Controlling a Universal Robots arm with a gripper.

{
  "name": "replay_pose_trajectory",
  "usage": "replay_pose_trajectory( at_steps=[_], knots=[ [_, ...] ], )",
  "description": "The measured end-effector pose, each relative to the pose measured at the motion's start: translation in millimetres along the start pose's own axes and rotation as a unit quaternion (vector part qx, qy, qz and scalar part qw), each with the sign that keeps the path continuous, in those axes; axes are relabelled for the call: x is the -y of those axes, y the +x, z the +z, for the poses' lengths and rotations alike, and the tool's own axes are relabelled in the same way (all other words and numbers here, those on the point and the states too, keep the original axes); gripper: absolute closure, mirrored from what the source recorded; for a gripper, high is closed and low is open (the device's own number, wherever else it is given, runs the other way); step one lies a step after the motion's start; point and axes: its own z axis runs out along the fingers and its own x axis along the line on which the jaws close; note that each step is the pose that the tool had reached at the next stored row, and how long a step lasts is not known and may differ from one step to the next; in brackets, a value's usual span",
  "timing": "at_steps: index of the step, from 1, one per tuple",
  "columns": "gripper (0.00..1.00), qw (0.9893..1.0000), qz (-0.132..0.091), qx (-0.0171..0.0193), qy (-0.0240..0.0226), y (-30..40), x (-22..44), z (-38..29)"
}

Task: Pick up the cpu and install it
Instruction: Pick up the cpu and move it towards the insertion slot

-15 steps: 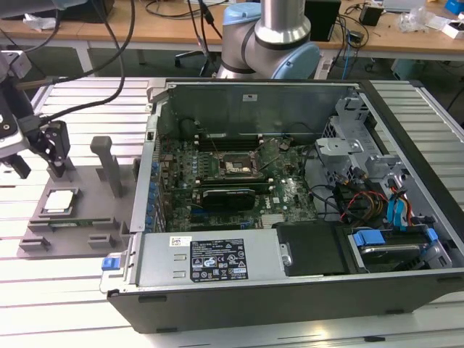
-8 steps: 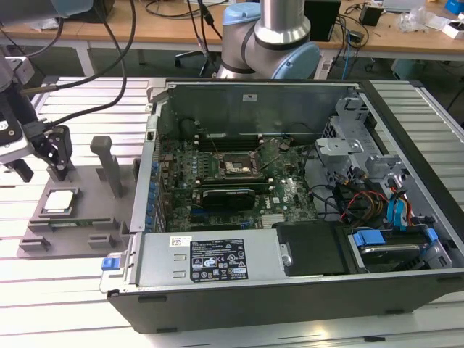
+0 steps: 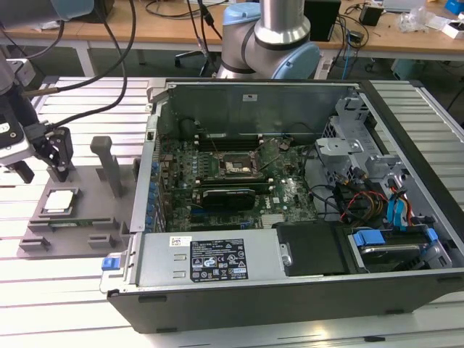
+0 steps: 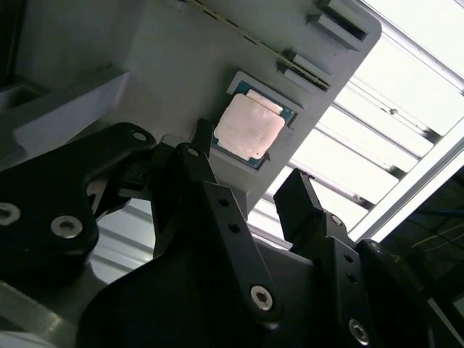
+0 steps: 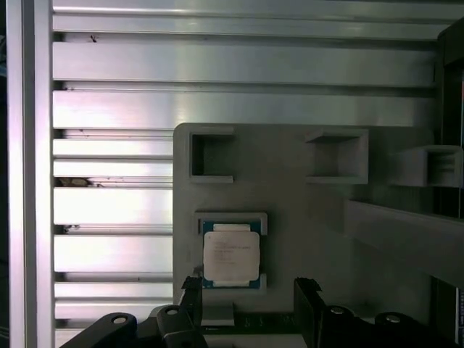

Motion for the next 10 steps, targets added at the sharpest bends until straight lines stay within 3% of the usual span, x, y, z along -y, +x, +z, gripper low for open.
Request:
replay_pose_trajectory(
  at_steps=[10],
  knots=[
    [0.38,1.0000,0.000,0.0000,0.0000,0.1,-0.1,3.8]
  ],
)
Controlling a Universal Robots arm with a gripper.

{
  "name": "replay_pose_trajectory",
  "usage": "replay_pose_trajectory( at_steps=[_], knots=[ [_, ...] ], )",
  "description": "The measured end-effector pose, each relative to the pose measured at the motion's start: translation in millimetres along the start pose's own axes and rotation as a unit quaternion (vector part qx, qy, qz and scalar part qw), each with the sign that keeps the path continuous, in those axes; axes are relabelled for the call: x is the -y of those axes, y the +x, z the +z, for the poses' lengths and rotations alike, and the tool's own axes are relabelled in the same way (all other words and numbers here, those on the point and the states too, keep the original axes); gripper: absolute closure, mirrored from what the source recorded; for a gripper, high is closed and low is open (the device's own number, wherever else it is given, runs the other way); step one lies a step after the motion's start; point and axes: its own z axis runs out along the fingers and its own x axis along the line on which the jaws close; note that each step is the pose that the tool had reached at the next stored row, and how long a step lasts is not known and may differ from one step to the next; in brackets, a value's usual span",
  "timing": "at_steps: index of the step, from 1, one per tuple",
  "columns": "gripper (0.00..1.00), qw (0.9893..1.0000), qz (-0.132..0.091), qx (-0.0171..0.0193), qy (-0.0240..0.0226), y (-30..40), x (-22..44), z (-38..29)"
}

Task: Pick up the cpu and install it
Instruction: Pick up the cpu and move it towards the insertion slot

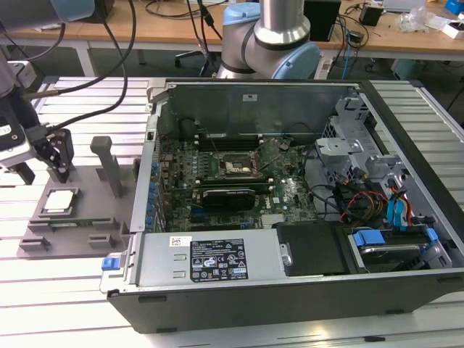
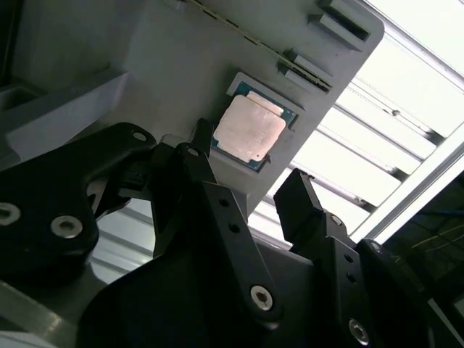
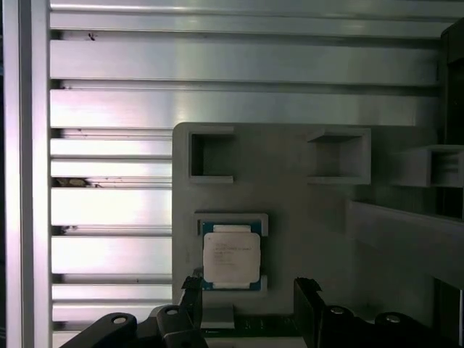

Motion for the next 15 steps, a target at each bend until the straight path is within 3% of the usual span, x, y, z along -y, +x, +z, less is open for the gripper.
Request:
replay_pose_trajectory(
  at_steps=[15],
  knots=[
    [0.38,1.0000,0.000,0.0001,0.0000,0.1,-0.1,6.1]
  ],
)
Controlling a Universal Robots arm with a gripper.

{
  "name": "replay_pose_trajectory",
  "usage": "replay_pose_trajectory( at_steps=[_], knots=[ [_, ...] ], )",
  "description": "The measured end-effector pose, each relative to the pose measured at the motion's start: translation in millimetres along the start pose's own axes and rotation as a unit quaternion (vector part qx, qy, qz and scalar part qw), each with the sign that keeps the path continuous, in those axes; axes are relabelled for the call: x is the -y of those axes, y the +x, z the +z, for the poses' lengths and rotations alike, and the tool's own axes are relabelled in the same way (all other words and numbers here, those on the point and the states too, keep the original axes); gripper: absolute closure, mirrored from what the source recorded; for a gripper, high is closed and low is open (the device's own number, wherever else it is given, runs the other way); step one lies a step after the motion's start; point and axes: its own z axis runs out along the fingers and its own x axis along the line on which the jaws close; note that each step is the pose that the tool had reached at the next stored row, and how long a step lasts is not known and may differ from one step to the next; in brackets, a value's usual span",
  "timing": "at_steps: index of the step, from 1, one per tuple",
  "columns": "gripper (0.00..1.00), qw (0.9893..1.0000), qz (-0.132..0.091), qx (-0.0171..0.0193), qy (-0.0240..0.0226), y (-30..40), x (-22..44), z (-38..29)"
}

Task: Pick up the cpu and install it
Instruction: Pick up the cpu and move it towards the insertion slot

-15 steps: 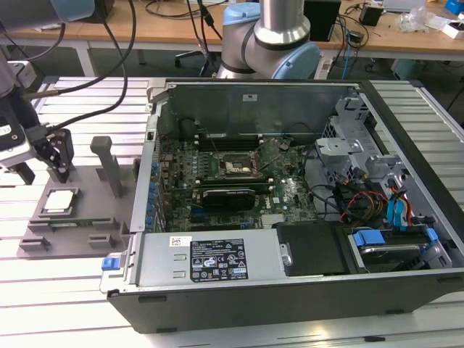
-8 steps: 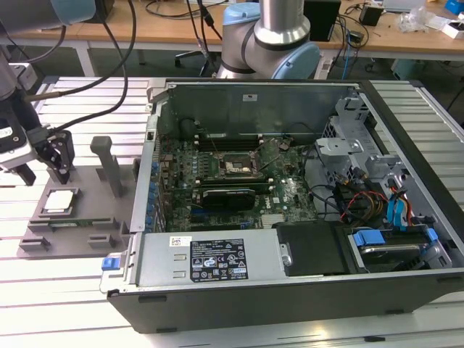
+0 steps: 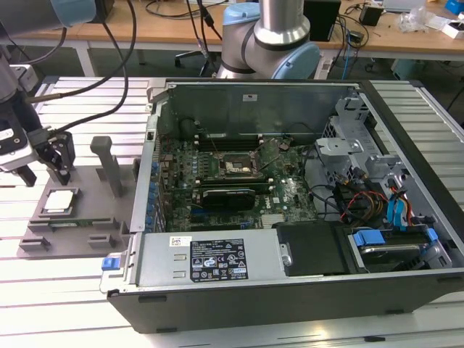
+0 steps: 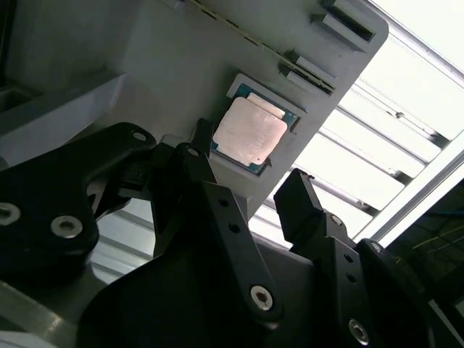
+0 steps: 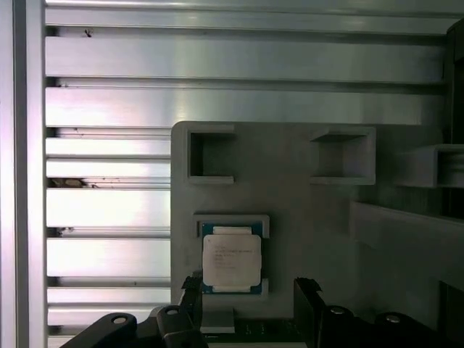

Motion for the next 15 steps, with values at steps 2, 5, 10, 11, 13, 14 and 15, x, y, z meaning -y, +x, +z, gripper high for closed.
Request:
replay_pose_trajectory(
  at_steps=[2,5,10,11,13,14,15],
  knots=[
    [0.38,1.0000,0.000,-0.0001,0.0000,0.0,0.0,1.5],
    [0.38,1.0000,0.000,0.0000,0.0000,0.1,-0.1,3.2],
    [0.38,1.0000,0.000,-0.0001,0.0000,0.2,-0.1,6.6],
    [0.38,1.0000,0.000,0.0000,0.0000,0.2,-0.1,7.5],
    [0.38,1.0000,0.000,0.0000,0.0000,0.2,-0.2,8.2],
    [0.38,1.0000,0.000,0.0000,0.0000,0.2,-0.2,8.8],
    [0.38,1.0000,0.000,0.0000,0.0000,0.2,-0.2,9.2]
  ],
)
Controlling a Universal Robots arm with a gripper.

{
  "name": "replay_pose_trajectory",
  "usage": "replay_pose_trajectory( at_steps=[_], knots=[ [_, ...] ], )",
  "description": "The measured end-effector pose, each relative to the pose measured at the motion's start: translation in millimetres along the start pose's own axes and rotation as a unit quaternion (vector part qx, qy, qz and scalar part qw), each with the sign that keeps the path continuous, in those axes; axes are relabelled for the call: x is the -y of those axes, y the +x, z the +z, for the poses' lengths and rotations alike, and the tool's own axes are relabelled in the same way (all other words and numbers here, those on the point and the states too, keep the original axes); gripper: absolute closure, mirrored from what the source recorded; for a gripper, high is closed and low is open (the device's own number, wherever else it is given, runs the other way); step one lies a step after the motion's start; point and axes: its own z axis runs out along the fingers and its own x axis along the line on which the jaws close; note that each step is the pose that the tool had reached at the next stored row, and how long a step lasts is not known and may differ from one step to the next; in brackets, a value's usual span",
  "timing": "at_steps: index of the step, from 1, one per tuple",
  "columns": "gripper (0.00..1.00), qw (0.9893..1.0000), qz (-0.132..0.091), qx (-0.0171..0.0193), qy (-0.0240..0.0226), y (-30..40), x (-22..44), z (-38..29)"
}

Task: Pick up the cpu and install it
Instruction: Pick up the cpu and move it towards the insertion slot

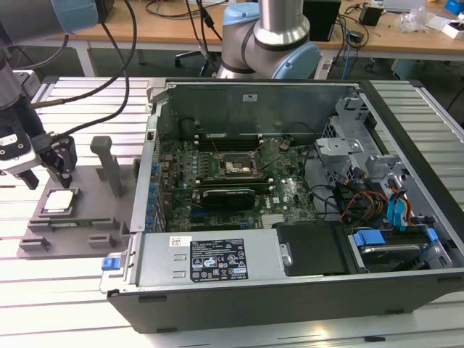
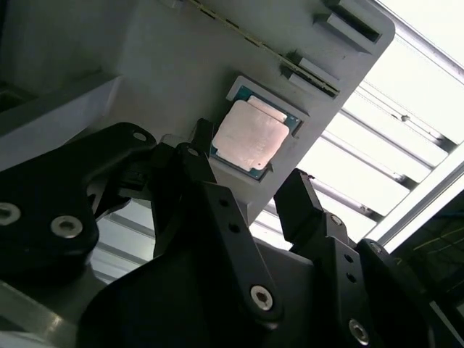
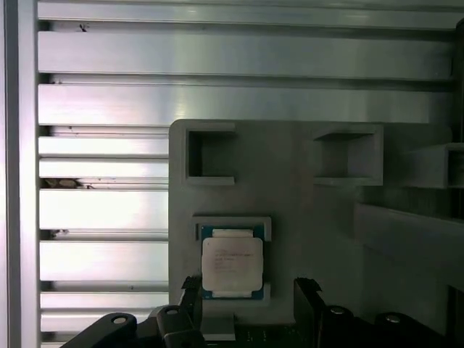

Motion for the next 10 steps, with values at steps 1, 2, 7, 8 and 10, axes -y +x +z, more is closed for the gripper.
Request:
replay_pose_trajectory(
  at_steps=[1,2,7,8,10],
  knots=[
    [0.38,1.0000,0.000,0.0000,0.0000,0.1,-0.1,4.7],
    [0.38,1.0000,0.000,-0.0001,0.0000,0.2,-0.2,8.1],
    [0.38,1.0000,0.000,0.0000,0.0000,0.3,-0.3,11.4],
    [0.38,1.0000,0.000,0.0000,0.0000,0.3,-0.3,11.8],
    [0.38,1.0000,0.000,0.0000,0.0000,0.3,-0.3,12.5]
  ],
)
